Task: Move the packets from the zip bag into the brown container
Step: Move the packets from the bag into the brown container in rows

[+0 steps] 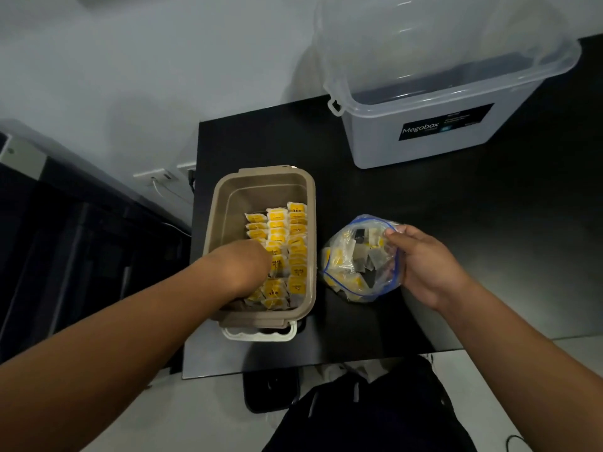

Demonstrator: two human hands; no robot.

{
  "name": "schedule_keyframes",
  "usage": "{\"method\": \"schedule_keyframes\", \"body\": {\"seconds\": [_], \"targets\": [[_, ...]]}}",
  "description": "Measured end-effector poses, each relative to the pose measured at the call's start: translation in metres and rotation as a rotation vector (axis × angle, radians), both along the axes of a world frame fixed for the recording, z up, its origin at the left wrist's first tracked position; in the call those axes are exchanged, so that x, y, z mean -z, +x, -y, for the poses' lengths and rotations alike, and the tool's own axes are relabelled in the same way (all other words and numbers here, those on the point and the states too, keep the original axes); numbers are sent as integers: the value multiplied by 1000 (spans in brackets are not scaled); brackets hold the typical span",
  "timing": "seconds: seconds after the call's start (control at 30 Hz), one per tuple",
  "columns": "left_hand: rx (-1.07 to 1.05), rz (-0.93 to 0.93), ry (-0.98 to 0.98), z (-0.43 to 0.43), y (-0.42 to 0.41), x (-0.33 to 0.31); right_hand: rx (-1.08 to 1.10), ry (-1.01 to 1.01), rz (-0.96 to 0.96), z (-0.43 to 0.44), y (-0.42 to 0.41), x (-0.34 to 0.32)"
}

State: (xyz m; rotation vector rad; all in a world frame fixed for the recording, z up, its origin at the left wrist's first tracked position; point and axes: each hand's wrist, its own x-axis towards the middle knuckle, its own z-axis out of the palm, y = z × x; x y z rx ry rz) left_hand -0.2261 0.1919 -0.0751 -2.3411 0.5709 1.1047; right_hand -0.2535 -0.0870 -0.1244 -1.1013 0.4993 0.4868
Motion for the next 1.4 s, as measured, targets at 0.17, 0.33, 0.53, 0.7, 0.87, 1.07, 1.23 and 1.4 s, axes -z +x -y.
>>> {"method": "schedule_keyframes", "body": {"seconds": [0.17, 0.33, 0.53, 0.7, 0.87, 1.07, 1.23, 1.4], "targets": [[90, -37, 26, 7, 1, 3, 18, 2, -2, -3, 0, 2], [93, -23, 32, 6, 5, 2, 28, 6, 5, -6, 0, 1], [12, 42, -9, 9, 5, -18, 24, 17, -3, -6, -3, -2], [-224, 168, -305, 13, 17, -72, -21, 20, 2, -2, -7, -6], [-370, 416, -650, 44, 2, -104, -85, -112, 17, 6, -10, -8], [-525, 344, -833, 114, -23, -67, -175, -140, -7, 20, -8, -2], [-525, 293, -707, 152, -29, -6, -240, -131, -23, 32, -1, 3], [-628, 470, -718, 168, -38, 29, -286, -205, -20, 40, 4, 4]]}}
